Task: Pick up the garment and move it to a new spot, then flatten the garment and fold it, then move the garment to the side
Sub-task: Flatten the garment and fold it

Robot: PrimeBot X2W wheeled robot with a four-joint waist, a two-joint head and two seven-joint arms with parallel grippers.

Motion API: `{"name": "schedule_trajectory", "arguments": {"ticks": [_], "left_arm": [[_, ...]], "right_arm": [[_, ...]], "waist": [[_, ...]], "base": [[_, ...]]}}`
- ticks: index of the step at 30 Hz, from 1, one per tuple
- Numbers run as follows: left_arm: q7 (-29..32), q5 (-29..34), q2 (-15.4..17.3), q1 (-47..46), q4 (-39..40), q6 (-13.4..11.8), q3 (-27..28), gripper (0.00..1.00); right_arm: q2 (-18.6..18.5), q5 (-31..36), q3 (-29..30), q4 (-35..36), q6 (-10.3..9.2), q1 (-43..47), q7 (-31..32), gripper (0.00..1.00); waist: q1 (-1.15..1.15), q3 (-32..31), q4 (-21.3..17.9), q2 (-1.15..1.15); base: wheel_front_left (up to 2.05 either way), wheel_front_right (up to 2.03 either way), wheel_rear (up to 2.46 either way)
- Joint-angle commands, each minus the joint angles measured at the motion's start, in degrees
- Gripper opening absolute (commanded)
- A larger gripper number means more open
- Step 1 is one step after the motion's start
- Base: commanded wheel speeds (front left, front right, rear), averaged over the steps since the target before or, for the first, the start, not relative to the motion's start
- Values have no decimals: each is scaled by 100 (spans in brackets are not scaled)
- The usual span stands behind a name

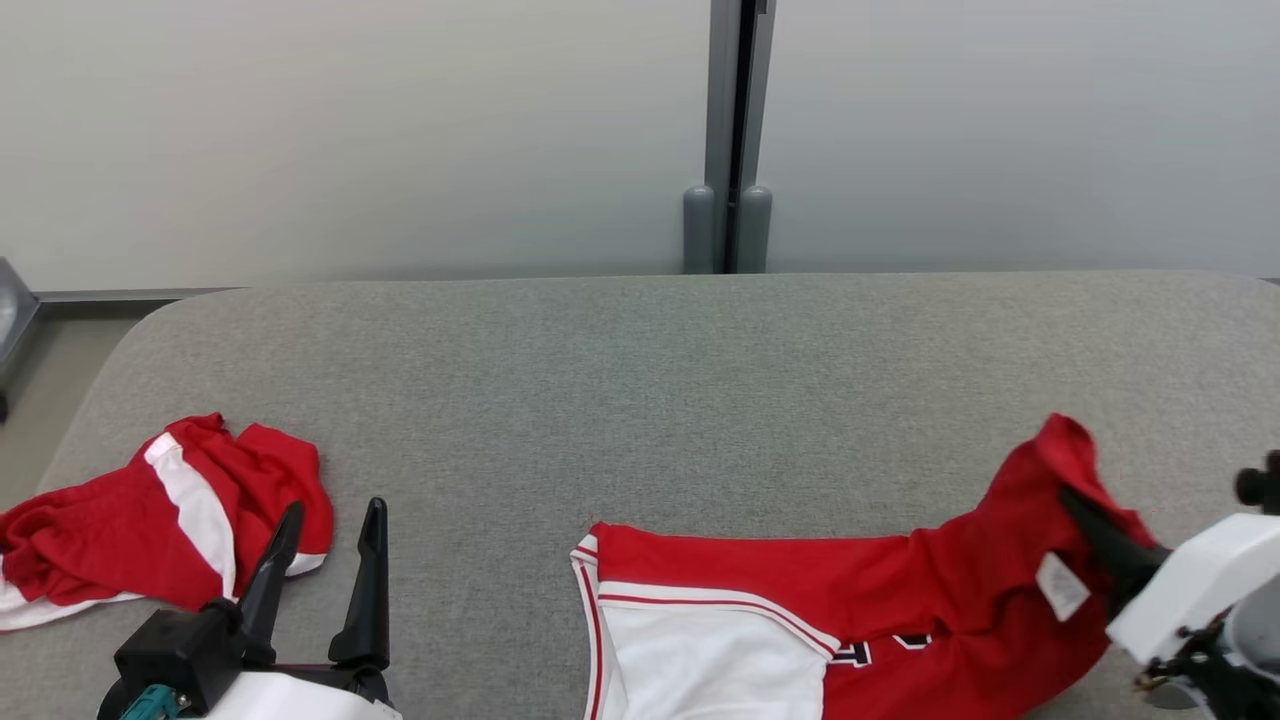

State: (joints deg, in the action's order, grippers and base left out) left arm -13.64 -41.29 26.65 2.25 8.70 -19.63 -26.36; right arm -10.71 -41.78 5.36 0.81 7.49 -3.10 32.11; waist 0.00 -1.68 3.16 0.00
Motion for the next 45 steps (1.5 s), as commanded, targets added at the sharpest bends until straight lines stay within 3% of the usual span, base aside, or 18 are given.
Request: {"name": "schedule_trajectory", "arguments": {"ticks": [1, 9, 22, 35, 36, 37, 45], "left_arm": [[-5, -12, 27, 18, -19, 30, 9, 100], [57, -31, 11, -132, -76, 94, -55, 100], [261, 91, -79, -407, -32, 153, -329, 100], [218, 63, -120, -408, -117, 139, -351, 100], [212, 51, -120, -403, -121, 127, -342, 100], [211, 45, -119, -399, -128, 118, -332, 100], [170, -11, -98, -298, -148, 97, -280, 100]], "right_arm": [[70, -54, -62, 87, 2, 33, 50, 0], [553, -190, -767, 267, 2, -18, 32, 0], [763, -281, -1548, -773, 3, -139, -517, 0], [767, -648, -2170, -1737, 3, -516, -962, 0], [768, -677, -2212, -1803, 3, -551, -1002, 45], [768, -707, -2270, -1860, 3, -586, -1023, 100], [756, -936, -2541, -1511, 3, -770, -1116, 100]], "waist": [[0, -6, 55, 0], [0, -4, 573, 0], [0, 111, 1573, 0], [0, 163, 1724, 0], [0, 163, 1702, 0], [0, 164, 1675, 0], [0, 38, 1237, 0]], "base": [[0, 0, 0], [0, 0, 0], [0, 0, 0], [0, 0, 0], [0, 0, 0], [0, 0, 0], [0, 0, 0]]}}
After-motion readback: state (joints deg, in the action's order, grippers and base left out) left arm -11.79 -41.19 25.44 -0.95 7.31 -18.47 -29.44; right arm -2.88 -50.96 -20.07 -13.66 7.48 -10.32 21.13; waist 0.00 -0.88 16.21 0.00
